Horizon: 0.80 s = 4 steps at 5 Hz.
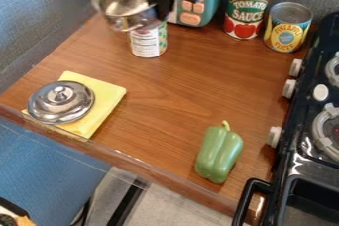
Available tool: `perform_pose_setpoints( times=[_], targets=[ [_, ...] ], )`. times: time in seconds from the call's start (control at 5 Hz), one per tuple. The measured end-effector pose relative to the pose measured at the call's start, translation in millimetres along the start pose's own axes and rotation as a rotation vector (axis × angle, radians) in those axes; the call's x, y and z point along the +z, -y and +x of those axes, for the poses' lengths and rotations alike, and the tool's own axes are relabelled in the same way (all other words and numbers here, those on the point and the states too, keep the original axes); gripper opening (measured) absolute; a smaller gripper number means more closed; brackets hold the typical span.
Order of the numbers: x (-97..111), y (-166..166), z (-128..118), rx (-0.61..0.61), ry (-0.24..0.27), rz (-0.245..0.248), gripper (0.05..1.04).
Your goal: Move the silver pot in the middle of the table
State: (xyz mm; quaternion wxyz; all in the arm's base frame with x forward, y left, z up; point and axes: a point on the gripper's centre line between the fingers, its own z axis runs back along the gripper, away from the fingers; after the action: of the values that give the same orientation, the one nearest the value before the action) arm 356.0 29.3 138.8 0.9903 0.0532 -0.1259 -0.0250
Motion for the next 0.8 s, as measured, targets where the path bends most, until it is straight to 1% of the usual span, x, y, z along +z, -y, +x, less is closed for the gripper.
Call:
perform_pose_setpoints(
  times=[0.2, 0.4, 0.6, 0.8],
  targets=[
    [-22.8, 53.3, 4.2, -0.075, -0.044, -0.06, 0.081],
    [-43.5, 82.4, 7.5, -0.107, -0.078, -0.08, 0.081],
    [-76.5, 104.4, 1.3, -0.152, -0.154, -0.111, 0.081],
    [-92.1, 109.0, -4.5, -0.169, -0.19, -0.111, 0.081]
  ],
)
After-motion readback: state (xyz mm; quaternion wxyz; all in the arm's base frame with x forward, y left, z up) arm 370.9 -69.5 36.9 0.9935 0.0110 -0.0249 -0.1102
